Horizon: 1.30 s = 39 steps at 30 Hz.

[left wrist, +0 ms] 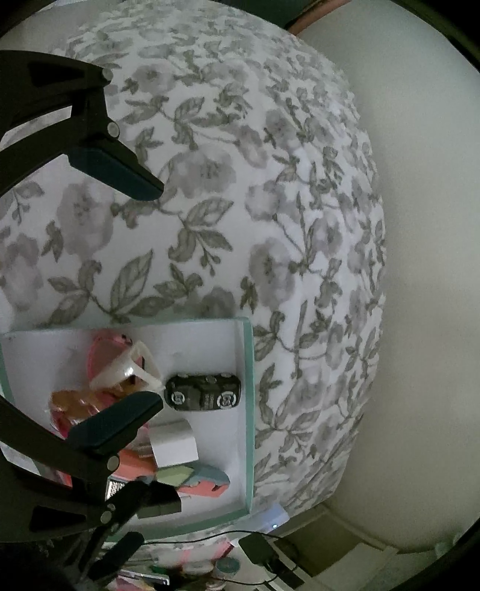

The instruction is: Organize rigid objects

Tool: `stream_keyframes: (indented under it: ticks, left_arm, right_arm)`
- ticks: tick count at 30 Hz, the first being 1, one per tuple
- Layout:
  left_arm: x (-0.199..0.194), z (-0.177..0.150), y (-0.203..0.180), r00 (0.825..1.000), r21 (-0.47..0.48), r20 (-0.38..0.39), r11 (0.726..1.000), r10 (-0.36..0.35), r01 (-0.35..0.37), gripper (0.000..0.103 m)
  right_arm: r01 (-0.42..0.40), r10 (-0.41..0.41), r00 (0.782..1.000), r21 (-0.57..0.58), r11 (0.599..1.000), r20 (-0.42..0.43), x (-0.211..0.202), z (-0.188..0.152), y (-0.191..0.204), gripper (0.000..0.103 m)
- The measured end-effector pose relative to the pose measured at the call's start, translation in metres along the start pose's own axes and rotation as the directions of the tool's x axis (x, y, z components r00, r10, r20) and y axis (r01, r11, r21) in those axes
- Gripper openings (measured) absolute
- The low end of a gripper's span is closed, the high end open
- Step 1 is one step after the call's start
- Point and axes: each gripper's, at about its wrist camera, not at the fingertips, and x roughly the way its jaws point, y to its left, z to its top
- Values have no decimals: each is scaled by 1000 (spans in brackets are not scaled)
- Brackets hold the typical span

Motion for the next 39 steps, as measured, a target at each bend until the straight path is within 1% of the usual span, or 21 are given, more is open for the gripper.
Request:
stream_keyframes:
  ticks: [2,6,13,21,25,27,32,39]
  left_arm:
    - [-4,-3,5,1000,-7,11,1000,13,-13,103]
    - [-15,-9,14,999,-29,34,1000,2,-1,103]
    - [-36,-24,25,996,-34,84,999,38,-35,103]
    - [-52,-39,39,992,-47,109,997,61,-57,103]
    - [-64,-45,40,984,-38,141,994,106,-101,103]
    - [-68,-48,40,982,-31,149,993,113,-110,103]
    - [-76,-58,41,982,-17,154,994,113,-111,103]
    - [-84,-68,47,980,-21,150,991,131,-129,103]
  right_arm:
    - [-7,7,1000,-5,1000,12,-5,-2,4,103]
    - [-10,11,999,-31,999,34,-14,-7,15,103]
    - [-10,13,999,-66,998,51,-28,-20,27,103]
    - [-6,12,998,-93,996,68,-43,-35,34,103]
    - [5,4,996,-97,995,86,-51,-42,35,103]
    - [7,2,996,-101,995,94,-55,-45,36,103]
    - [9,3,994,-119,993,106,-62,-53,40,103]
    - [18,-3,994,-139,990,109,-66,-62,45,103]
